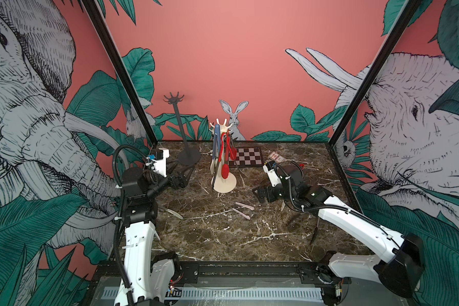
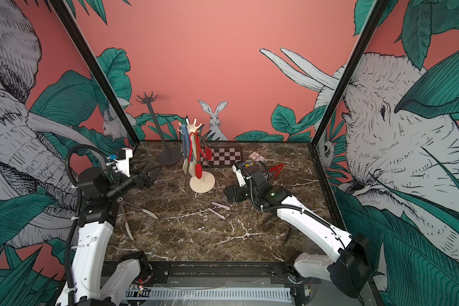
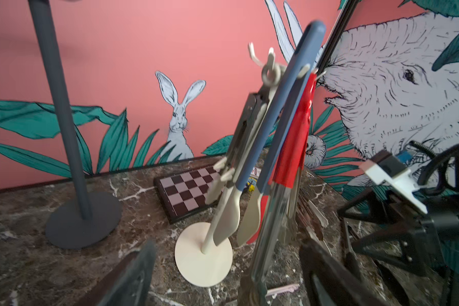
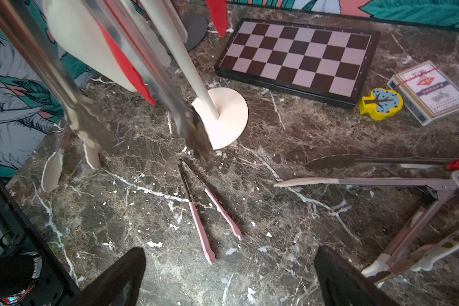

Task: Hang food tongs on kitchen utensil racks
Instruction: Hang the food tongs on the rack, then pick up the food tongs from the center of the board.

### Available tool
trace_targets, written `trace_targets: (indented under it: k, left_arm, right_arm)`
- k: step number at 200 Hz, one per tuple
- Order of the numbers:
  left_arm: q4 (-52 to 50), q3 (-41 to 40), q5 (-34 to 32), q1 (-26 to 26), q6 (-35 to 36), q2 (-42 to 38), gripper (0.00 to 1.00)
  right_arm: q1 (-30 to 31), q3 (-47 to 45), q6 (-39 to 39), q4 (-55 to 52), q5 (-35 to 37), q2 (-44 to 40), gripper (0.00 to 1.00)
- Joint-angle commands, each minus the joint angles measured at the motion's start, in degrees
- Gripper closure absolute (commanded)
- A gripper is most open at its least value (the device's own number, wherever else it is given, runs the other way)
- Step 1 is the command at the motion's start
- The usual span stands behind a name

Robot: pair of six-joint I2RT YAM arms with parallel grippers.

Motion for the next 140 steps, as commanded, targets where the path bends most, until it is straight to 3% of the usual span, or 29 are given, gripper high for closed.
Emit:
trace_targets:
  k: [1,11,39,93,140]
  left_arm:
    - [1.0,3.5,-4.5,0.3,-0.8,-2.1,0.06]
    - [0.7,4.7,-5.9,0.3,-1.2,-2.7,0.01]
    - [0.8,7.0,-7.9,0.3,-1.5,-4.6,0.01]
    - [-0.9,9.0,-8.9,0.3,-1.4,-8.4,0.01]
    - [-4.4,8.9,-9.5,0.2,0.3,-12.2,0.0]
  right_arm:
    - [-0.7,-1.0,1.4,-1.7,1.5,1.0,0.01]
    - [-1.2,-1.3,1.8,-2.3,1.4,1.6,0.01]
    - [-2.1,-2.3,1.5,-3.2,-0.4,3.4,0.01]
    - [-1.5,-6.3,-2.6,0.6,-11.3,6.7,0.07]
    - [1.0,-5.1,-4.4,1.1,-12.0,12.1,0.11]
